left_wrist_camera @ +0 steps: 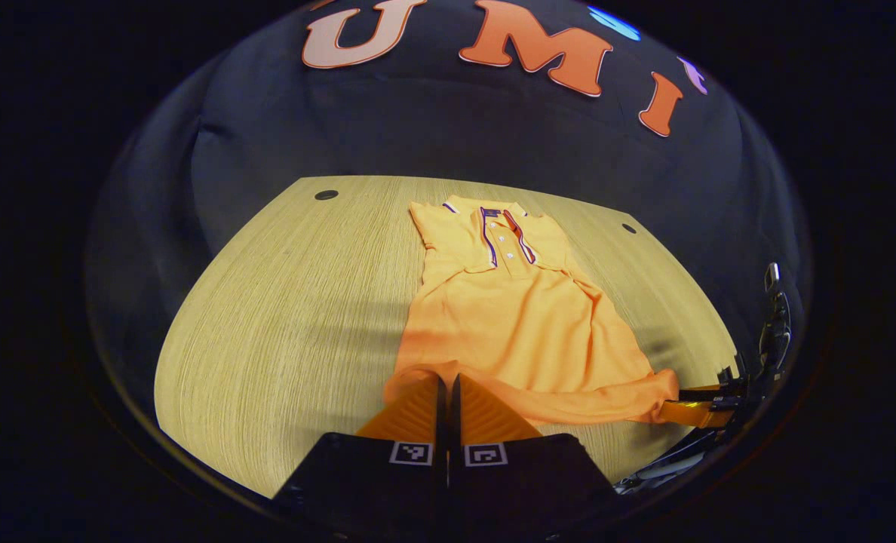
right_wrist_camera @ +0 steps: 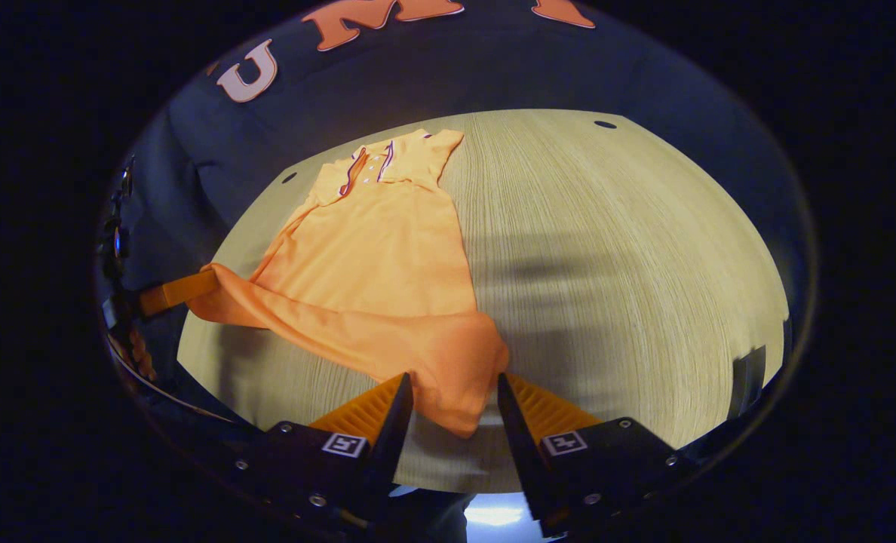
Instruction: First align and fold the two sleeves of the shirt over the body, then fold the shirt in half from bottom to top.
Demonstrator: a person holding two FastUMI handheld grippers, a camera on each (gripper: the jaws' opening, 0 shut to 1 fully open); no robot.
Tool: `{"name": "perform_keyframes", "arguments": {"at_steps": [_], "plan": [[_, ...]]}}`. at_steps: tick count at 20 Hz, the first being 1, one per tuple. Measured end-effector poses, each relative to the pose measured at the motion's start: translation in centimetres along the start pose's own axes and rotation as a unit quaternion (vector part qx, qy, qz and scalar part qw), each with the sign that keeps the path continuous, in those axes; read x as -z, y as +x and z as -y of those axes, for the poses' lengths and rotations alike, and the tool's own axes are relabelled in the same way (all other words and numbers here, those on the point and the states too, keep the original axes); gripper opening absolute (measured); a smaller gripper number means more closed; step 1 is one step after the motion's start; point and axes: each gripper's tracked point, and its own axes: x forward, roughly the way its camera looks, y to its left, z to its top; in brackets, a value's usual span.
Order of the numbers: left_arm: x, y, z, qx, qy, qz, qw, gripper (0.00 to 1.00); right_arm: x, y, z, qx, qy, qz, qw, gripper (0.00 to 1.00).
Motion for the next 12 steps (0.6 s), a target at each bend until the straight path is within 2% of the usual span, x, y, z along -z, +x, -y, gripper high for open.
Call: {"name": "perform_keyframes", "arguments": {"at_steps": [1,2,3,4,6,7,8,9,12], "plan": [[0.1,-0.1,-0.1,0.0,0.0,-0.002,1.0,0.01,-0.7,-0.1,-0.2,0.006,-0.013,0.018,1.0,0.83],[0.2,-0.1,-0.1,-0.001,0.001,-0.002,1.0,0.01,-0.4,0.6,-0.4,0.013,-0.034,0.012,0.999,0.82],[0.2,-0.2,-0.1,0.0,0.002,-0.002,1.0,0.01,-0.8,1.0,-0.4,0.029,-0.058,0.024,0.998,0.87],[0.3,-0.2,-0.2,-0.001,0.003,-0.003,1.0,0.01,-0.5,1.0,-0.3,0.042,-0.093,0.019,0.995,0.81],[0.5,-0.2,-0.2,-0.001,0.004,-0.005,1.0,0.01,-1.2,1.4,-1.3,0.043,-0.072,0.029,0.996,0.4],[0.5,-0.4,-0.3,0.0,0.005,-0.005,1.0,0.01,-1.4,1.7,-2.3,0.023,-0.062,0.024,0.997,0.2],[0.4,-0.4,-0.3,0.0,0.003,-0.003,1.0,0.01,-1.5,1.6,-2.4,0.013,-0.044,0.019,0.999,0.2],[0.3,-0.2,-0.3,0.002,0.002,-0.002,1.0,0.01,-1.2,1.9,-2.9,-0.011,-0.027,0.005,1.0,0.06],[-0.3,-0.5,-0.5,0.005,0.006,0.004,1.0,0.01,-3.1,1.3,-2.3,-0.011,-0.011,0.022,1.0,0.06]]}}
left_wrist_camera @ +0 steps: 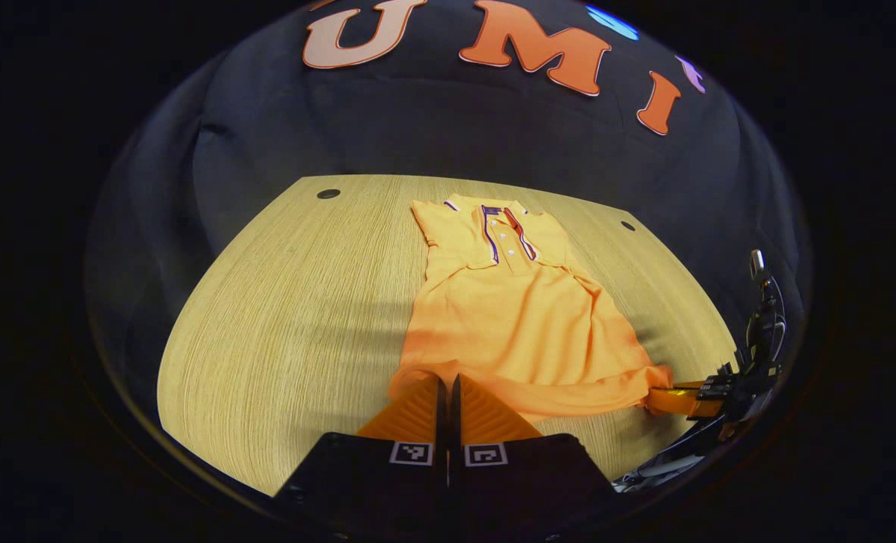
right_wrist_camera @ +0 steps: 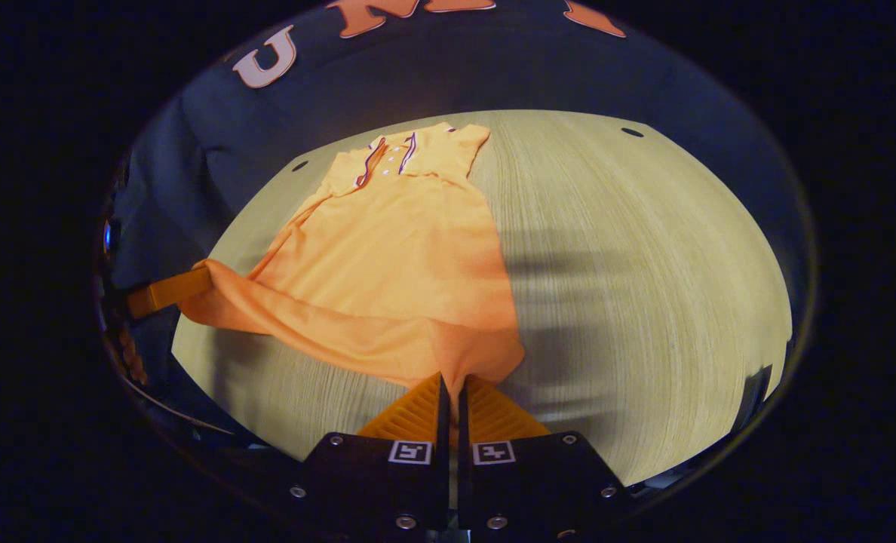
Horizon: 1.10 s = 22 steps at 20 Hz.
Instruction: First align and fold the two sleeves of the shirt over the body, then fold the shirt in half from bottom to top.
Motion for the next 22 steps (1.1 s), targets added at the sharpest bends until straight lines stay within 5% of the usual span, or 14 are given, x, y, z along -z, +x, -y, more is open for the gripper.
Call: {"name": "perform_keyframes", "arguments": {"at_steps": [11,22], "plan": [[-5.6,1.3,0.4,0.031,0.005,0.036,0.999,0.01,-8.9,-1.0,-4.1,-0.101,0.126,0.052,0.985,0.06],[-14.1,5.2,1.0,0.07,0.024,0.054,0.996,0.01,-18.8,-1.7,-2.0,-0.079,0.143,0.109,0.98,0.05]]}}
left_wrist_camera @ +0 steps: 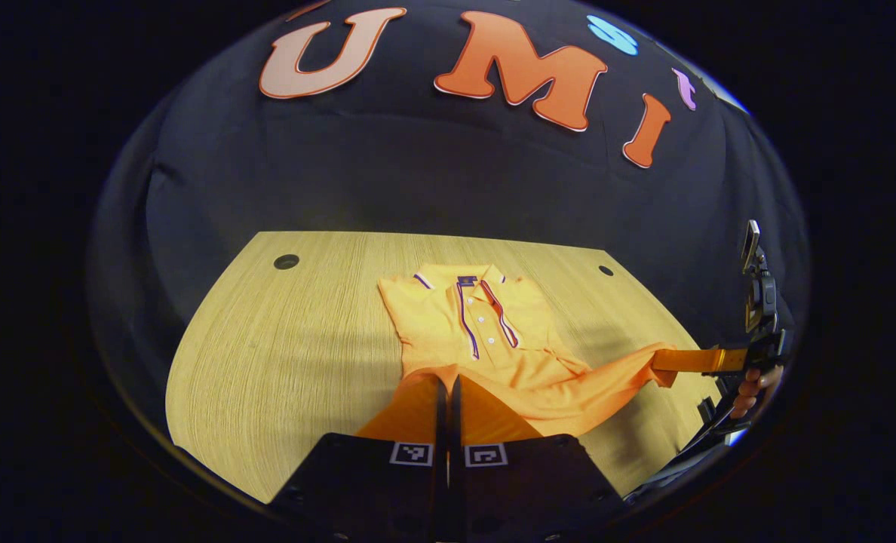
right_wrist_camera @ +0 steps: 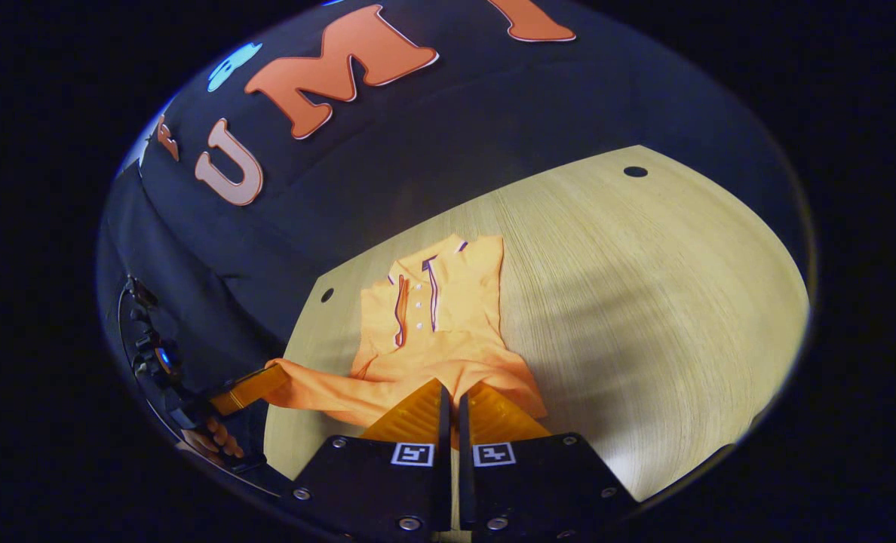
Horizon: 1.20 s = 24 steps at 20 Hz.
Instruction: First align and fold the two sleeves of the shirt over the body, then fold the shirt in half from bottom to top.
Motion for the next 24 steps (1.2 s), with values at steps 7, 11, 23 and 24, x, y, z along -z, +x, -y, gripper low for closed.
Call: {"name": "perform_keyframes", "arguments": {"at_steps": [7,11,23,24], "plan": [[-4.5,4.6,-1.0,0.023,0.01,0.002,1.0,0.01,-6.7,3.4,-1.5,0.007,-0.009,0.026,1.0,0.05],[-7.0,8.4,-3.1,0.026,-0.001,0.002,1.0,0.01,-9.2,6.2,-1.7,0.014,-0.014,0.026,0.999,0.05],[-7.7,21.3,-9.0,0.04,-0.089,-0.041,0.994,0.0,-13.5,19.2,-0.5,0.051,0.007,-0.011,0.999,0.05],[-7.1,21.8,-9.3,0.042,-0.105,-0.047,0.992,0.01,-13.4,20.2,-0.3,0.053,0.01,-0.017,0.998,0.05]]}}
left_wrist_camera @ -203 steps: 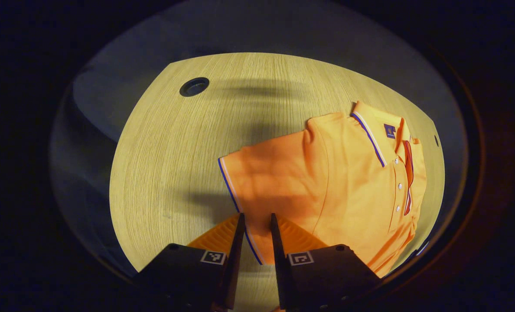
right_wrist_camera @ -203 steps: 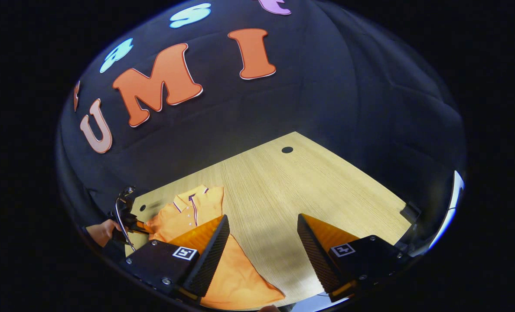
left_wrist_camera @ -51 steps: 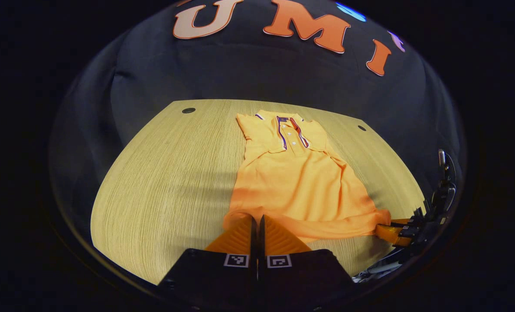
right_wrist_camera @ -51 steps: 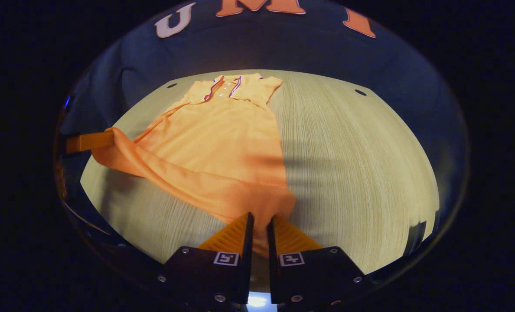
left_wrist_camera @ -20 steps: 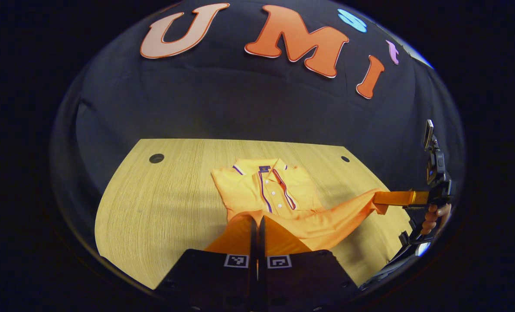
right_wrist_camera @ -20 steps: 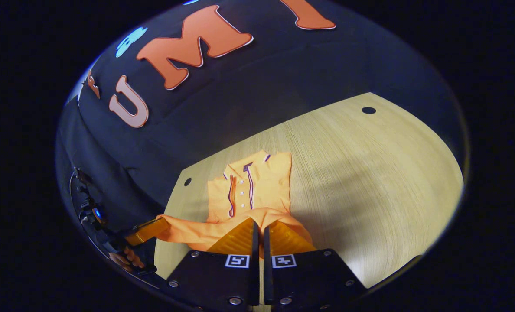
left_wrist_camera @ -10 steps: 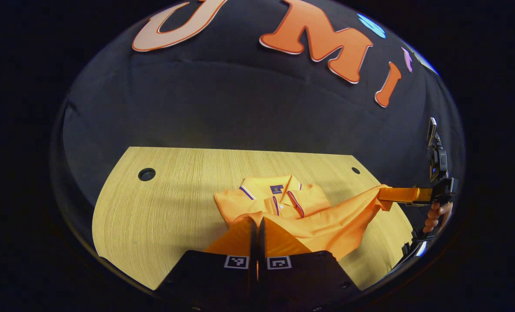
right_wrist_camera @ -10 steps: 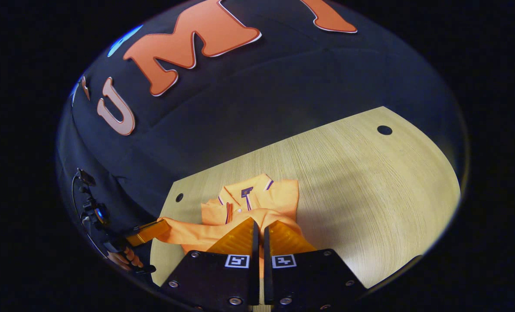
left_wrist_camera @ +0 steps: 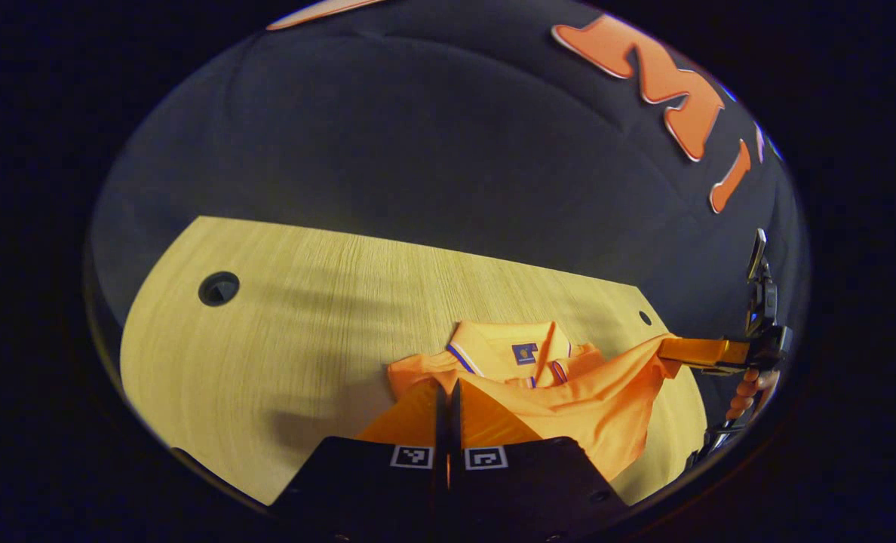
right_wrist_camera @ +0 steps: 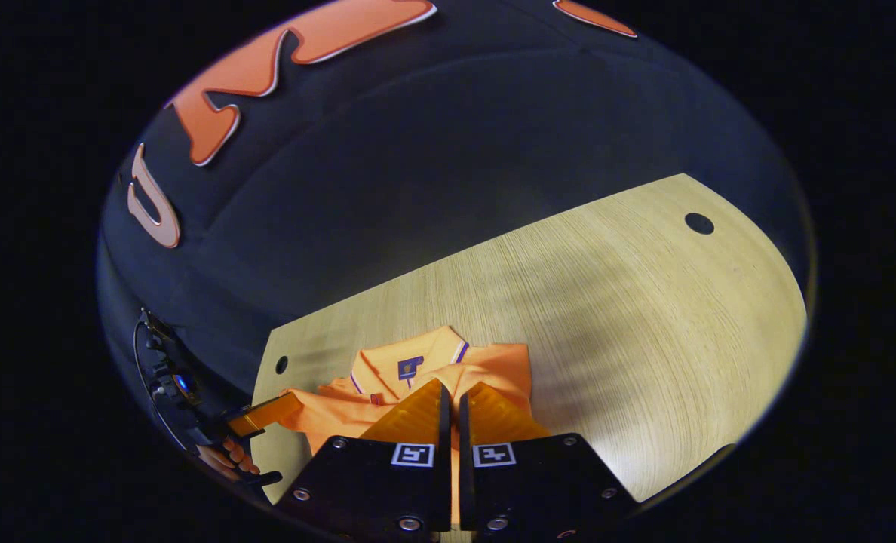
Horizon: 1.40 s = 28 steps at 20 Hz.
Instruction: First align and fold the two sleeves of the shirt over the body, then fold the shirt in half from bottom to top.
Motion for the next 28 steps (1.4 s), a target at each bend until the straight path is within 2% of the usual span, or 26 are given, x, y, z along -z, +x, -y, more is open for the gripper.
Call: {"name": "perform_keyframes", "arguments": {"at_steps": [2,5,8,9,10,13,14,16,17,19,22,28], "plan": [[0.8,1.2,-1.0,-0.004,-0.019,-0.009,1.0,0.01,0.1,1.6,0.3,0.003,0.013,-0.015,1.0,0.05],[0.8,2.5,-1.5,-0.016,-0.01,-0.021,1.0,0.01,0.5,3.0,0.8,0.01,0.037,-0.035,0.999,0.05],[-0.2,2.7,-1.7,-0.024,0.004,-0.008,1.0,0.05,-0.4,3.7,1.0,0.007,0.077,-0.04,0.996,0.05],[-0.5,2.7,-1.4,-0.023,0.005,-0.001,1.0,0.16,-1.0,3.9,1.0,0.003,0.09,-0.036,0.995,0.07],[-0.7,2.8,-1.1,-0.021,0.005,0.003,1.0,0.31,-0.9,4.2,0.8,0.0,0.097,-0.031,0.995,0.1],[-1.7,1.9,-1.2,-0.042,0.018,0.015,0.999,0.8,-1.6,3.5,1.2,0.005,0.085,-0.014,0.996,0.36],[-2.3,1.2,-1.0,-0.045,0.017,0.022,0.999,0.81,-1.9,2.9,1.3,0.008,0.073,-0.007,0.997,0.53],[-2.7,-0.4,-0.3,-0.044,0.01,0.029,0.999,0.99,-2.5,1.4,1.3,0.01,0.046,0.009,0.999,0.63],[-2.7,-1.1,-0.1,-0.047,0.004,0.03,0.998,0.96,-2.7,0.6,1.3,0.012,0.032,0.016,0.999,0.75],[-3.1,-2.7,0.7,-0.051,-0.003,0.042,0.998,0.96,-3.2,-1.3,1.2,0.015,0.005,0.031,0.999,0.86],[-3.1,-5.4,2.1,-0.057,-0.003,0.064,0.996,0.96,-3.2,-4.1,0.8,0.015,-0.028,0.054,0.998,0.91],[-1.8,-12.4,6.3,-0.067,0.015,0.105,0.992,0.96,-2.2,-10.7,0.9,0.011,-0.08,0.086,0.993,0.91]]}}
